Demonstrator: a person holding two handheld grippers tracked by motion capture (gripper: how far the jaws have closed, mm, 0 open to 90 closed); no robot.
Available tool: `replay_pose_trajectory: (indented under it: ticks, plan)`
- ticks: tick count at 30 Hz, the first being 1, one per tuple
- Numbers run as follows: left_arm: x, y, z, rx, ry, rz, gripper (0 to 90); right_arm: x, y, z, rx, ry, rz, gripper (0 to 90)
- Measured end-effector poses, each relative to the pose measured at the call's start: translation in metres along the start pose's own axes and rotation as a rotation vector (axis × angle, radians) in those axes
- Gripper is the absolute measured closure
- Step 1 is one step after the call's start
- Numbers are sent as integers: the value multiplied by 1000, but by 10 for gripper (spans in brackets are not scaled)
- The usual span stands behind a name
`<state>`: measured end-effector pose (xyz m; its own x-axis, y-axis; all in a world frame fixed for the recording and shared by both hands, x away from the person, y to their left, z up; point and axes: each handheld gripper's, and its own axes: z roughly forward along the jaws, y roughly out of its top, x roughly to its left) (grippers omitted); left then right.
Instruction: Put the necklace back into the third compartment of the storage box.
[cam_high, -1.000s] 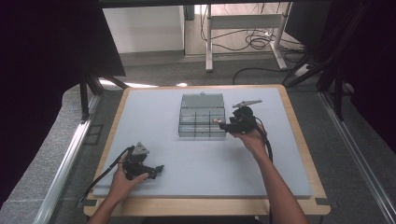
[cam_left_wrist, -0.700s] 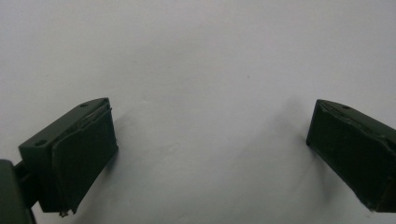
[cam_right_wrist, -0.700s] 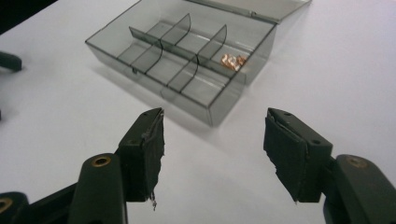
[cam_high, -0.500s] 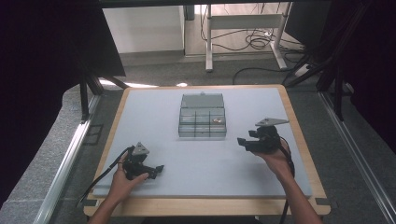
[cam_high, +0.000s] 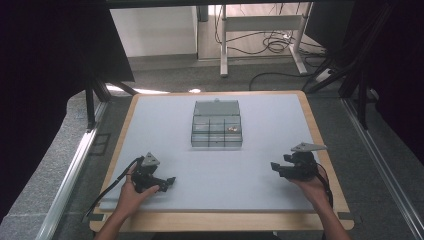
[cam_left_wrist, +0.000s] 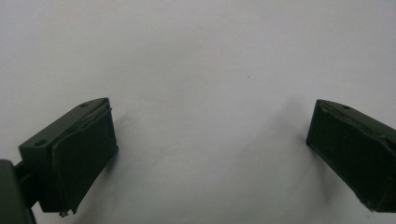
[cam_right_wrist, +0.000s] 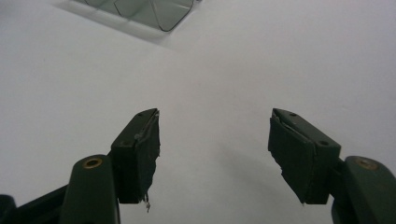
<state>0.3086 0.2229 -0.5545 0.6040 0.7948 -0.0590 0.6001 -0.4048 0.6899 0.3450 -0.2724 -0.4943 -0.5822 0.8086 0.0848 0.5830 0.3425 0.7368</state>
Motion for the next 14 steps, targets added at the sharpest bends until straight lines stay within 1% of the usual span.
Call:
replay_pose_trajectory:
  ticks: [1,2,8,14]
  plan:
    - [0,0,0,0,0,0,10,1,1,1,0,2,0,332]
    - [0,0,0,0,0,0,10,3,2,2,-2,0,-15,329]
    - [0,0,0,0,0,0,10,4,1,4,7,-11,-25,323]
    - [0,0,0,0,0,0,10,-2,-1,5,5,-35,-6,304]
